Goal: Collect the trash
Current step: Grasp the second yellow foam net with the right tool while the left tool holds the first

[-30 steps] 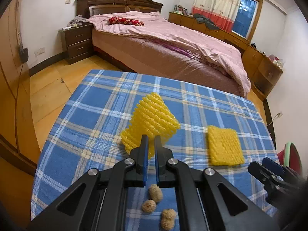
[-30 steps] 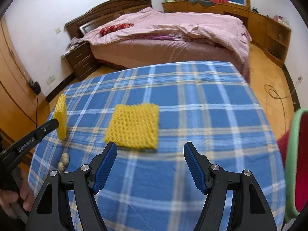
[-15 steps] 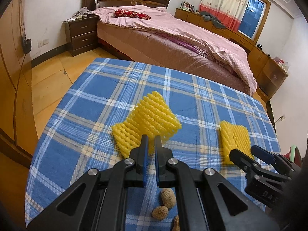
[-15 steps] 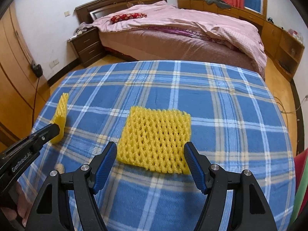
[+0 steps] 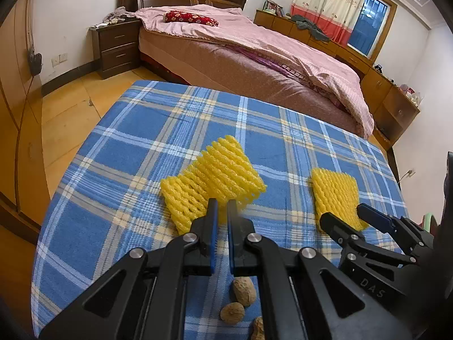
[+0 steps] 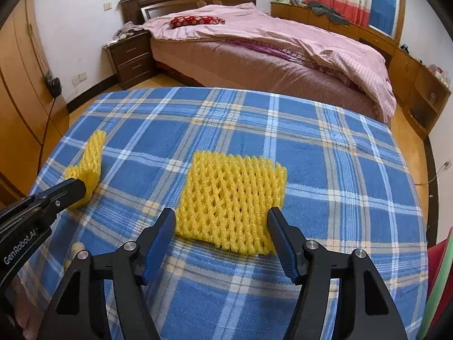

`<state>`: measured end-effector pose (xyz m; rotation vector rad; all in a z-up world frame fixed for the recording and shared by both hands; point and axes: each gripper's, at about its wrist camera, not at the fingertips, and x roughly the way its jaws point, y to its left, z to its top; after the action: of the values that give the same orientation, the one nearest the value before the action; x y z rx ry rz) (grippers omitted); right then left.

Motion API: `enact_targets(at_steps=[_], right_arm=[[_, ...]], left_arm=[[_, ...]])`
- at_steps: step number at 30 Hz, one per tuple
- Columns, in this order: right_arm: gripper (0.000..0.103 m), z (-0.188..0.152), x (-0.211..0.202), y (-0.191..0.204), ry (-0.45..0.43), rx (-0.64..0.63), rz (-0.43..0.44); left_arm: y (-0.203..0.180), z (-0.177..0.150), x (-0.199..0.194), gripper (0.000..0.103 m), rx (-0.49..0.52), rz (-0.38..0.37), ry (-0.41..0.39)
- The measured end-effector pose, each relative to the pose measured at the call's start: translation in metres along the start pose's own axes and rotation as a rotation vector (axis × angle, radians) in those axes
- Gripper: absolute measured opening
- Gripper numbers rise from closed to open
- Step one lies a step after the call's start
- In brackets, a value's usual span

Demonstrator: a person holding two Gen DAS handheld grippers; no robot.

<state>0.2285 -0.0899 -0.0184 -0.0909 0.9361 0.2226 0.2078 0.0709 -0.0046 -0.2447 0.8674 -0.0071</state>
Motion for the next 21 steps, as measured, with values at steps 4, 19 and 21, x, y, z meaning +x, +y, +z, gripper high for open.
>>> enact_targets(at_steps=[4, 19, 21], right_arm=[[0.065, 0.0007, 0.0013, 0.0023, 0.001, -0.009, -0.011], [0.052, 0.0023, 0.0036, 0.0031, -0.001, -0.022, -0.037], [0.045, 0.0027, 0.0037, 0.0011, -0.002, -0.017, -0.039]], left_arm=[[0.0008, -0.0001, -0.0001, 0.004, -0.004, -0.005, 0.002], [0.0013, -0.0001, 0.0007, 0.004, -0.005, -0.006, 0.002], [0.0014, -0.0001, 0.0007, 0.004, -0.005, -0.006, 0.002]])
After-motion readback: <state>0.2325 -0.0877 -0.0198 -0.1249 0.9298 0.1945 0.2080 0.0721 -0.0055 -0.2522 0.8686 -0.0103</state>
